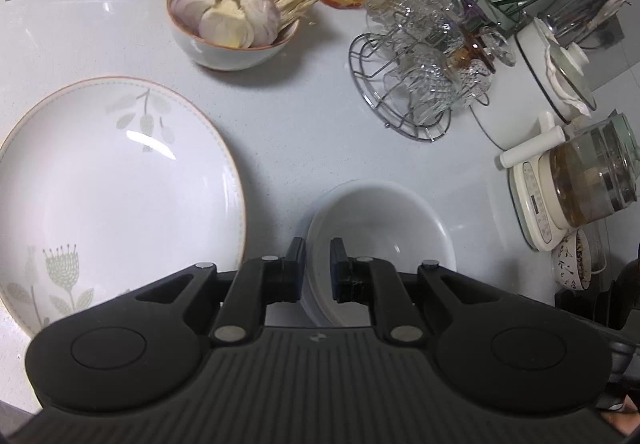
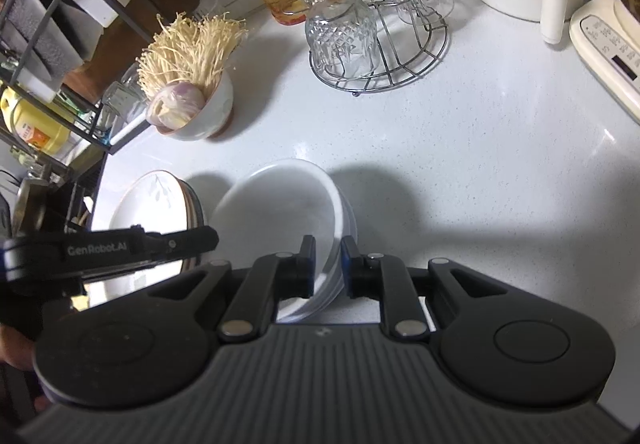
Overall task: Organize plates and bowls
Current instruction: 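Lower the white bowl into the stacked blue bowls, then open both grippers and lift away from the bowls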
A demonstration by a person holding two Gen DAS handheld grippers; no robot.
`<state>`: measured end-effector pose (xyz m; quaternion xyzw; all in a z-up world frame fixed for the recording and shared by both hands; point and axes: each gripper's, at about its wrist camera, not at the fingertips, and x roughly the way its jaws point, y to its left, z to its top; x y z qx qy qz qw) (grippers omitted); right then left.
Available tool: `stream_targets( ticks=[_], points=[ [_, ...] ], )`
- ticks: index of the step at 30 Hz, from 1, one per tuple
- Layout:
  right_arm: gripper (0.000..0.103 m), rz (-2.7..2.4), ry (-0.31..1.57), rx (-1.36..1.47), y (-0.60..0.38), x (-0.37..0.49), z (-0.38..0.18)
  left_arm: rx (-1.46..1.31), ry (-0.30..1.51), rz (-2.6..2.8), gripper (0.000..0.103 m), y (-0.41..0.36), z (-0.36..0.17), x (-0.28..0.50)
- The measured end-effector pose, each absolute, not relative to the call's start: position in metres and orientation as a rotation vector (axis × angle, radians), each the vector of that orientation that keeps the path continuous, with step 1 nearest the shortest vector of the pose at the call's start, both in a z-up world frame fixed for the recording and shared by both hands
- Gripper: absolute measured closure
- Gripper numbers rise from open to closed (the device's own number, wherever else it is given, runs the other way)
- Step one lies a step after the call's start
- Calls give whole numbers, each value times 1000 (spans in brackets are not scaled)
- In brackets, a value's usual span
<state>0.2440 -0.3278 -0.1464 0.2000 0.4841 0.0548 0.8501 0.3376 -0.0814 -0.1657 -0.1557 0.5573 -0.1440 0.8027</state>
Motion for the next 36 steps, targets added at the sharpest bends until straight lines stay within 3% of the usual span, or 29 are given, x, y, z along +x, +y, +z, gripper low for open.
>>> stream_targets(
  ticks=[4, 6, 7, 8, 18, 21, 23, 36],
  points=[
    [85, 112, 1020, 446, -332, 248, -152, -322, 1192, -294, 72, -80, -164, 339],
    [75, 111, 1022, 474, -336, 249, -155, -320, 1192, -297, 71, -80, -163, 339],
    [59, 111, 1020, 490, -338, 250, -157, -317, 1189, -299, 70, -80, -162, 339],
    [51, 107, 1017, 505, -339, 249, -159, -313, 1185, -299, 70, -81, -161, 338],
    [52, 127, 1072, 617, -340, 258, -193, -322, 1177, -298, 64, -81, -155, 332],
    [62, 121, 1079, 621, -337, 260, -199, -320, 1185, -301, 61, -82, -156, 328],
    [74, 124, 1086, 638, -336, 260, -202, -313, 1190, -304, 58, -84, -156, 327],
    [82, 96, 1080, 681, -360, 240, -201, -288, 1232, -354, 54, -111, -158, 323]
  ],
)
